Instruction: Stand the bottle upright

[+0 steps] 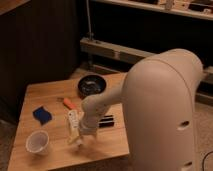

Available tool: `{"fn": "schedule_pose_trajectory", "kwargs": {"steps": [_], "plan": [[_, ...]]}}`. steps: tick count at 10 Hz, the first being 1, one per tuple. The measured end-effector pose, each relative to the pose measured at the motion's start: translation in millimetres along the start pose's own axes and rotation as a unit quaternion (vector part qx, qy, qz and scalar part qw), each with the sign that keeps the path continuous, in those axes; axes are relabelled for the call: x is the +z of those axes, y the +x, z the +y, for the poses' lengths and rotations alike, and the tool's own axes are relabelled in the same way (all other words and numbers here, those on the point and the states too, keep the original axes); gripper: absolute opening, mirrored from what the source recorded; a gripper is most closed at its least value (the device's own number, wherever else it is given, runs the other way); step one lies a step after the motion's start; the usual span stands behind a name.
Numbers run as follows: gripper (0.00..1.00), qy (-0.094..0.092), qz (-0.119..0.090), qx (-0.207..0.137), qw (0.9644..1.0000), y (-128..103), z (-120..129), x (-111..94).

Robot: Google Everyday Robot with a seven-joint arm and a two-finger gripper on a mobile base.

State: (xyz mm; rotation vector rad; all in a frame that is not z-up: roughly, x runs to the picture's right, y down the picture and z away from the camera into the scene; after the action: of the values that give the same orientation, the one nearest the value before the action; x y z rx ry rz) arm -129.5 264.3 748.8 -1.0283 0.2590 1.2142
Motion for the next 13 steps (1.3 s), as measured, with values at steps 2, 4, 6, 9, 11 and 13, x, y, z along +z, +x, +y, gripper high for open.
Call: {"fn": "schedule_pose_trajectory", "kwargs": {"steps": [2,4,6,9,11,13], "plan": [[0.8,0.004,0.002,-0.002,1.0,-3,9,11],[0.8,0.008,0.005,0.003,1.0,-8,12,20],[0.8,0.01,0.006,0.012,0.9999,-17,17,27],[0.62,0.007,0.008,0.016,0.9998,-24,21,31],[0.4,0.01,0.006,0.014,0.9998,-25,18,28],[0.2,0.008,0.01,0.014,0.9998,-24,22,27]]}}
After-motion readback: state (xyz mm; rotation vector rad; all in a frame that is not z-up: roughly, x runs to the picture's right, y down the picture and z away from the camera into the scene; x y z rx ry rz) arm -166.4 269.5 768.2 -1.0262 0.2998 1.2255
